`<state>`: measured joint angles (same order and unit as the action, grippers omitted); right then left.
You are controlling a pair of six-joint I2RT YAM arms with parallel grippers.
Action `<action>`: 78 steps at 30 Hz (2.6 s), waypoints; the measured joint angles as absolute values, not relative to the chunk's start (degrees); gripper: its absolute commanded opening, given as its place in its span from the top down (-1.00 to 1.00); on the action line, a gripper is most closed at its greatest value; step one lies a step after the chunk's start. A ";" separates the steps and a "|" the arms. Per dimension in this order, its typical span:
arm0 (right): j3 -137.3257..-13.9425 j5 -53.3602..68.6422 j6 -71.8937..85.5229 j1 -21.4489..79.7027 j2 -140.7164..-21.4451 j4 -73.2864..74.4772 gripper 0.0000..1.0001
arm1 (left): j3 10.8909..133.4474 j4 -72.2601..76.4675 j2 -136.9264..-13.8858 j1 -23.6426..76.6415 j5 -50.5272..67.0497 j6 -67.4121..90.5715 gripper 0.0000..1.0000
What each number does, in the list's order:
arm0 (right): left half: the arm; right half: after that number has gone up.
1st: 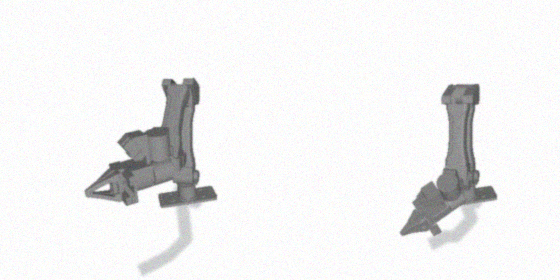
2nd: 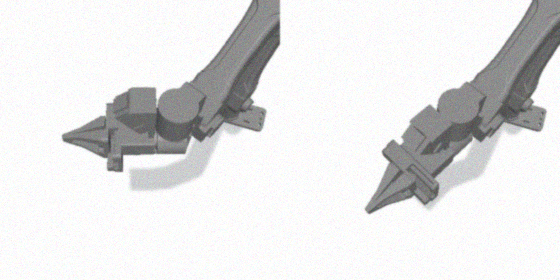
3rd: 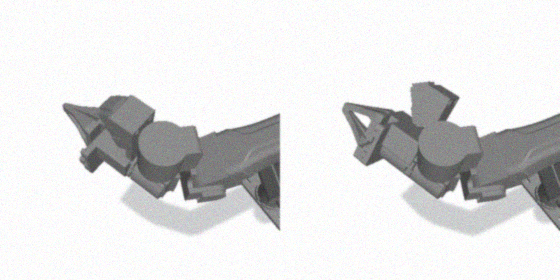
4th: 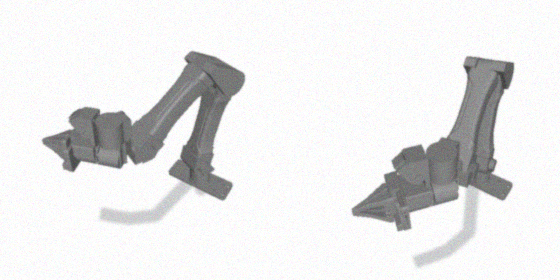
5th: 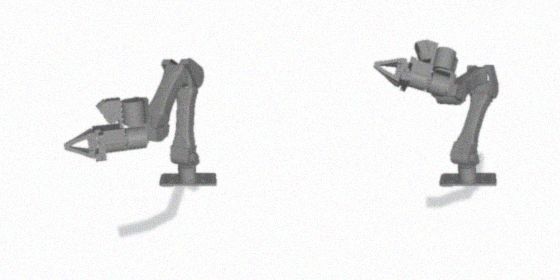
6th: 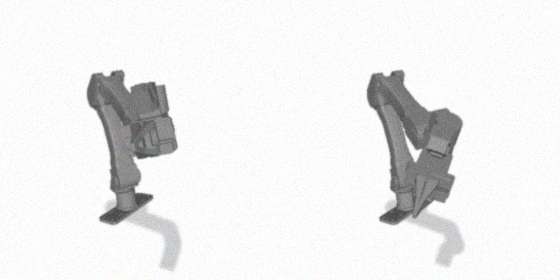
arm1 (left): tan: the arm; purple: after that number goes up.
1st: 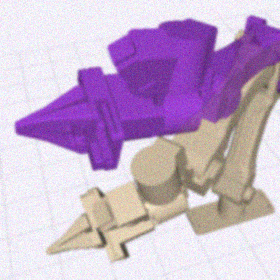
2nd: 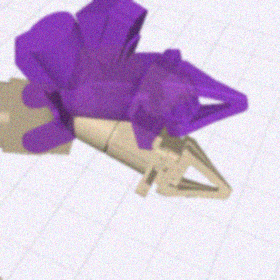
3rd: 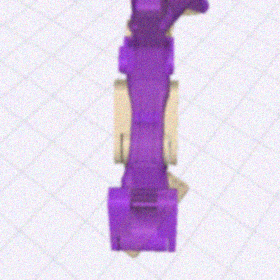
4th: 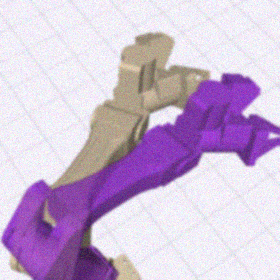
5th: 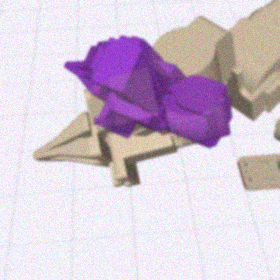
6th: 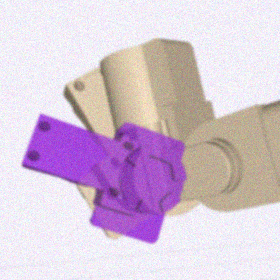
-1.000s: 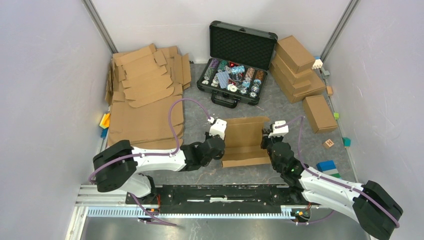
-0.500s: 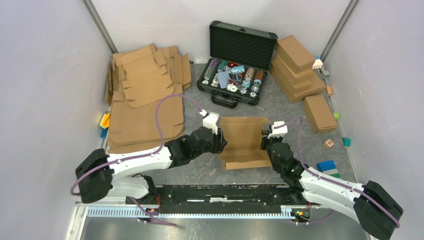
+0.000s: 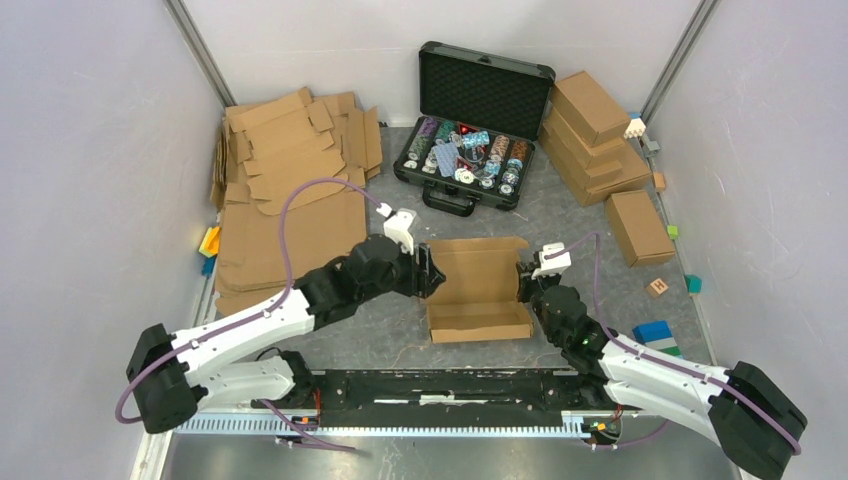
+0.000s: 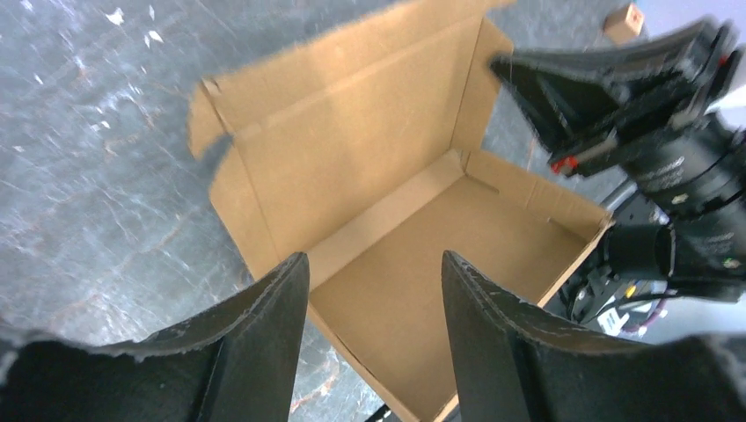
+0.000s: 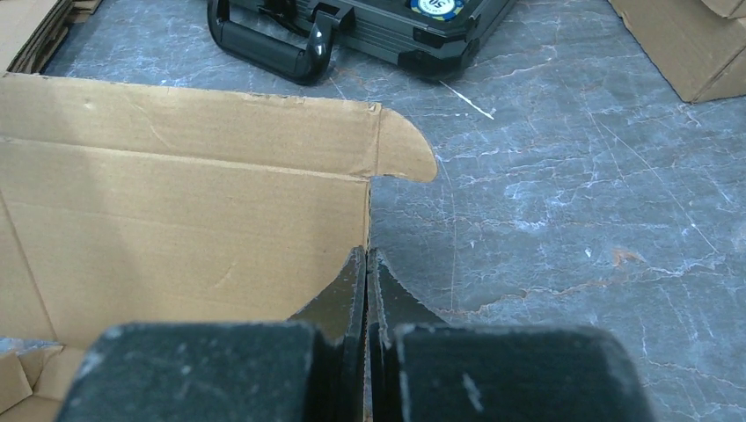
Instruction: Fold the paper box
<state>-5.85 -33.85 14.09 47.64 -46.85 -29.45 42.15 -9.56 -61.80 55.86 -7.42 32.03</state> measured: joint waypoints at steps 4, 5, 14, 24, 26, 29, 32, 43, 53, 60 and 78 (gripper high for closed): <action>-5.74 -33.26 13.93 47.64 -46.76 -29.65 1.00 | 47.57 -14.15 -61.84 50.06 -3.68 30.59 -0.31; -5.72 -33.19 13.80 47.64 -46.72 -29.67 1.00 | 49.43 -15.05 -62.28 48.23 -2.50 30.02 -0.32; -5.48 -32.40 13.28 47.64 -46.65 -30.22 1.00 | 64.55 -19.44 -75.26 40.51 6.24 21.82 -0.41; -5.41 -30.98 12.51 47.64 -46.63 -30.52 1.00 | 83.46 -29.04 -101.01 40.51 23.07 7.31 -0.20; -5.39 -30.96 12.49 47.64 -46.52 -30.52 1.00 | 84.62 -30.85 -103.35 40.53 27.03 5.82 -0.11; -5.28 -30.92 12.49 47.64 -46.15 -30.52 0.99 | 84.75 -32.80 -104.31 40.53 30.87 4.51 0.17; -5.13 -30.85 12.51 47.64 -45.78 -30.52 0.83 | 85.06 -34.30 -104.36 40.53 32.29 3.70 0.52; -4.54 -31.51 12.82 47.64 -41.08 -27.92 -0.45 | 90.98 -39.90 -104.49 42.28 29.47 2.90 0.96; -5.63 -28.23 15.68 47.64 -30.92 -14.06 -0.87 | 95.11 -44.18 -98.87 50.02 13.32 -3.20 0.96; -8.56 -22.00 19.44 47.64 -29.63 -2.48 -0.89 | 95.31 -44.40 -96.90 52.77 1.72 -6.74 0.95; -8.23 -4.43 25.98 47.64 -32.12 6.28 0.28 | 92.66 -38.33 -99.09 52.95 -9.50 -16.84 0.95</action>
<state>-8.23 -4.43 25.98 47.64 -32.12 6.28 92.66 -38.33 -99.09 52.95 -9.50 -16.84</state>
